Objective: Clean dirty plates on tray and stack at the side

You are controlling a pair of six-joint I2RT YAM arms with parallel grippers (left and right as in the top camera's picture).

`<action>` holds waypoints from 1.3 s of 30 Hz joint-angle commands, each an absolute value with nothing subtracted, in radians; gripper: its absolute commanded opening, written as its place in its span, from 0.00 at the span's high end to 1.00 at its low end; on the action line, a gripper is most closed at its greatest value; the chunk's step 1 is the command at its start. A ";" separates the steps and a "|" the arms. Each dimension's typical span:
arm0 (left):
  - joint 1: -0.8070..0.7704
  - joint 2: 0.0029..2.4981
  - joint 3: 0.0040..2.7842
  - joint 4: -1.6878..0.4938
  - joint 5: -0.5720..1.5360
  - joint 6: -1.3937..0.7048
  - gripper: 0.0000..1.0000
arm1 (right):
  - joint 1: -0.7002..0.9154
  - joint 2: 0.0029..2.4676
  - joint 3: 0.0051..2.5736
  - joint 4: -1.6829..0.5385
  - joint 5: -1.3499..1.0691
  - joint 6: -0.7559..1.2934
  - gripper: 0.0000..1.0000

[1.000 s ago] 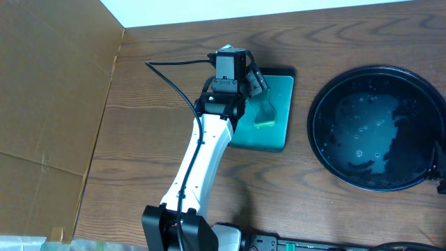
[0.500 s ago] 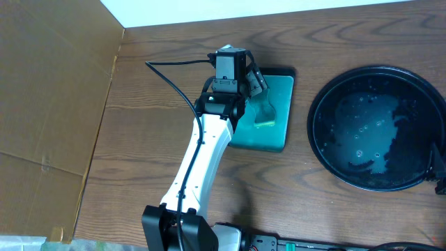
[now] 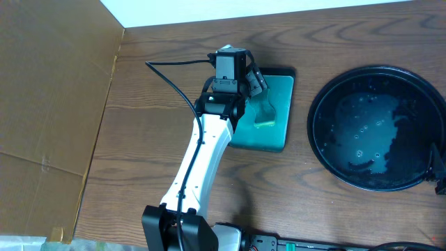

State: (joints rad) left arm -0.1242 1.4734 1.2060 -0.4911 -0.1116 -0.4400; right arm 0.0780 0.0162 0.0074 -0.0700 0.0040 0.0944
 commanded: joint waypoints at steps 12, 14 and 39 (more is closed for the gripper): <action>-0.118 1.482 1.219 -0.722 -0.097 -0.429 0.20 | 0.087 0.005 0.006 -0.074 0.014 0.081 0.01; -0.118 1.483 1.219 -0.722 -0.080 -0.384 0.19 | 0.087 0.005 0.006 -0.074 0.014 0.081 0.01; -0.074 0.391 0.403 -0.429 0.063 0.007 0.19 | 0.087 0.005 0.006 -0.074 0.014 0.081 0.01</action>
State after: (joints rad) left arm -0.0795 0.4717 0.4564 -0.4572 0.0544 -0.0105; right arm 0.0780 0.0116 0.0074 -0.0700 0.0044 0.0940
